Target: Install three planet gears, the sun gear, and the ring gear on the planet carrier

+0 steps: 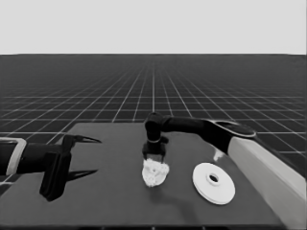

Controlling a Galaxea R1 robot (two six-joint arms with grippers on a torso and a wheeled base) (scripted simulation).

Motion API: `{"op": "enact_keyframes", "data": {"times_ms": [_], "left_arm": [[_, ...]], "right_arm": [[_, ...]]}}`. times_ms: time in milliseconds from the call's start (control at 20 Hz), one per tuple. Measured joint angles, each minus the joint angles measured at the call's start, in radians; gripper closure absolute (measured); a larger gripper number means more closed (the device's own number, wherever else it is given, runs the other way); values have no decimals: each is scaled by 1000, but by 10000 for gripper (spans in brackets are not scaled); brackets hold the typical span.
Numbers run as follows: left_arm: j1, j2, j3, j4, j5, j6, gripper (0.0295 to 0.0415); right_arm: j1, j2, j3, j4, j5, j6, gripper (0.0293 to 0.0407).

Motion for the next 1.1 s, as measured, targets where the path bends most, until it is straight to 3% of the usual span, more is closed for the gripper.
{"op": "enact_keyframes", "data": {"times_ms": [200, 250, 300, 400, 500, 700, 750, 800, 900, 1100], "left_arm": [[0, 0, 0, 0, 0, 0, 326], [0, 0, 0, 0, 0, 0, 326], [0, 0, 0, 0, 0, 0, 326], [0, 0, 0, 0, 0, 0, 326], [0, 0, 0, 0, 0, 0, 326], [0, 0, 0, 0, 0, 0, 326], [0, 0, 0, 0, 0, 0, 326], [0, 0, 0, 0, 0, 0, 326], [0, 0, 0, 0, 0, 0, 326], [0, 0, 0, 0, 0, 0, 326]], "right_arm": [[4, -1, 1, 5, 1, -39, 315], [-120, -277, 459, -213, 148, -452, 296], [-239, -700, 817, -345, 234, -712, 305], [-337, -1113, 1153, -468, 314, -955, 314], [-367, -1245, 1271, -511, 343, -1039, 315], [-379, -1304, 1326, -531, 356, -1078, 315], [-113, -1164, 1152, -218, 198, -700, 304], [-14, -1054, 962, -89, 129, -517, 307], [23, -939, 735, -1, 66, -382, 313], [29, -877, 606, 35, 36, -333, 315]]}}
